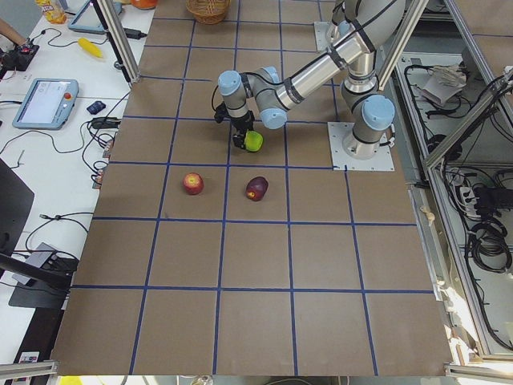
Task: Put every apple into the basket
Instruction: 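Close the left gripper around the green apple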
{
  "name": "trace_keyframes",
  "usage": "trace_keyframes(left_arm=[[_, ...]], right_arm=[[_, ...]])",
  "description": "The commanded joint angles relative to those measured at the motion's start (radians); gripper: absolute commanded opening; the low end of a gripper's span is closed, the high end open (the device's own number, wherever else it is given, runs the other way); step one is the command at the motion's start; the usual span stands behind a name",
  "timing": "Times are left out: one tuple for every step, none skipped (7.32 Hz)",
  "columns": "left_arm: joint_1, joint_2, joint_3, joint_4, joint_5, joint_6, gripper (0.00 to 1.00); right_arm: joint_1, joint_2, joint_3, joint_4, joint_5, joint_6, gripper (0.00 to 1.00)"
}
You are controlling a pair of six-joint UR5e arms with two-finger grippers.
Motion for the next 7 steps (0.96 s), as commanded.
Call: trace_keyframes(left_arm=[[-0.001, 0.002, -0.003, -0.018, 0.000, -0.004, 1.00], [-0.001, 0.006, -0.003, -0.058, 0.001, -0.004, 1.00], [-0.001, 0.011, -0.018, -0.058, 0.001, -0.004, 1.00], [-0.001, 0.019, -0.047, -0.046, 0.001, -0.006, 1.00], [-0.001, 0.020, -0.054, -0.040, 0.001, -0.010, 0.74], [-0.001, 0.029, -0.042, -0.044, -0.011, -0.024, 0.56], [-0.003, 0.034, -0.020, -0.043, -0.054, -0.156, 0.56]], right_arm=[[0.001, 0.000, 0.003, -0.001, 0.002, 0.011, 1.00], [0.001, 0.000, 0.003, -0.002, 0.000, 0.010, 1.00], [0.001, 0.001, 0.004, -0.002, -0.001, 0.010, 1.00], [0.001, 0.001, 0.004, -0.004, -0.003, 0.007, 1.00], [0.000, 0.001, 0.006, 0.005, 0.000, 0.010, 1.00], [0.000, 0.001, 0.006, 0.005, 0.000, 0.011, 1.00], [0.000, 0.000, 0.004, 0.007, 0.000, 0.019, 1.00]])
